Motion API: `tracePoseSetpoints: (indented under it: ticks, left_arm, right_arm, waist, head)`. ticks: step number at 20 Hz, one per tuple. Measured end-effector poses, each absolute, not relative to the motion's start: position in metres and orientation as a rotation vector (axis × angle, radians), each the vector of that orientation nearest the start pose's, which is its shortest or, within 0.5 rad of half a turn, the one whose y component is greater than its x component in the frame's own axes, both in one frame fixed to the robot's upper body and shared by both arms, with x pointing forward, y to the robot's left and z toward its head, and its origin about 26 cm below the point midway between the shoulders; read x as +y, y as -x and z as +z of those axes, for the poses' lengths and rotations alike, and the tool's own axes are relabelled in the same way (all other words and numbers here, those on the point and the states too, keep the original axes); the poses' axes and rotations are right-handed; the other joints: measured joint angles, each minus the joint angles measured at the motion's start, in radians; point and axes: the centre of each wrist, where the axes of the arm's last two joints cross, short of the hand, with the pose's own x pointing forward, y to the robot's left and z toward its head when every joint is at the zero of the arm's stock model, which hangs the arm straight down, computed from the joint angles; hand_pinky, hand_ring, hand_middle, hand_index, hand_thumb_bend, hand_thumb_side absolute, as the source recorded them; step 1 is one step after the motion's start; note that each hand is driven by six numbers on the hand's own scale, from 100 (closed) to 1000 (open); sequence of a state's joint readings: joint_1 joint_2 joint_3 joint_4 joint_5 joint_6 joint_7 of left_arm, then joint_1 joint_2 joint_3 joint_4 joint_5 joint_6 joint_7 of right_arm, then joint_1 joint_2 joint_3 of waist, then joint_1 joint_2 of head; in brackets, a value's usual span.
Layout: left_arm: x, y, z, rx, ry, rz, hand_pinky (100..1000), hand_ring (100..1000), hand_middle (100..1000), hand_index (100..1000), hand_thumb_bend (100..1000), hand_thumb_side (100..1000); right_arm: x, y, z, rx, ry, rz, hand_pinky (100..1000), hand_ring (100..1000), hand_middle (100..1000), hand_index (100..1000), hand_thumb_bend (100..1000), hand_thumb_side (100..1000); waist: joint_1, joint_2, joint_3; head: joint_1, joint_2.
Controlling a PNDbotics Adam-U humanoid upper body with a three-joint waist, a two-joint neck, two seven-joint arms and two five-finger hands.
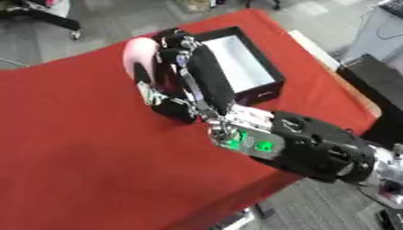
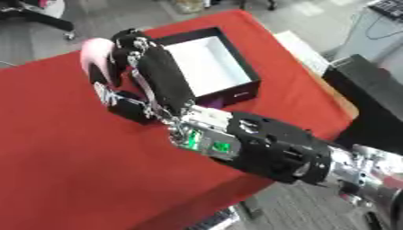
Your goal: Pick up the objects with one hand, pass them to the other hand, and then place them into the box on the other side of the table.
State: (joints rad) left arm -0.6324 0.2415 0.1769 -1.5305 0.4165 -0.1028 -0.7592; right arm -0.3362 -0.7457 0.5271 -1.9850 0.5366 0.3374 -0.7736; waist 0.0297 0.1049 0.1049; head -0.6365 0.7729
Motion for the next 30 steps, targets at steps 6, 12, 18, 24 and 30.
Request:
tracePoseSetpoints:
  ticks: [6, 12, 18, 24, 30]
  left_arm:
    - [0.293, -0.373, 0.208, -2.274, 0.630, -0.684, 665, 559, 515, 628, 100, 534]
    - [0.308, -0.354, 0.206, -2.304, 0.566, -0.618, 666, 559, 515, 627, 100, 541]
    - [0.311, -0.344, 0.209, -2.334, 0.535, -0.586, 667, 560, 515, 627, 100, 538]
    - [0.308, -0.337, 0.209, -2.351, 0.525, -0.567, 667, 560, 515, 626, 100, 540]
    - [0.309, -0.334, 0.208, -2.351, 0.505, -0.557, 667, 561, 515, 626, 100, 539]
  right_arm:
    - [-0.249, -0.282, 0.168, -2.012, 1.248, 0.601, 226, 793, 456, 339, 100, 225]
    - [-0.272, -0.285, 0.184, -1.785, 1.177, 0.573, 221, 893, 483, 408, 100, 211]
    - [-0.319, -0.318, 0.173, -1.533, 1.118, 0.442, 265, 965, 536, 522, 100, 204]
    - [-0.365, -0.339, 0.141, -1.300, 1.132, 0.347, 337, 1000, 633, 833, 100, 421]
    - [-0.381, -0.340, 0.127, -1.221, 1.150, 0.330, 380, 1000, 709, 988, 100, 696]
  waist:
    - [0.001, 0.001, 0.015]
    - [0.005, 0.005, 0.026]
    - [0.007, 0.013, 0.051]
    - [0.008, 0.021, 0.070]
    - [0.007, 0.022, 0.073]
  head:
    - [-0.074, 0.000]
    - [-0.121, 0.000]
    - [-0.147, 0.000]
    - [-0.129, 0.000]
    - [-0.035, 0.000]
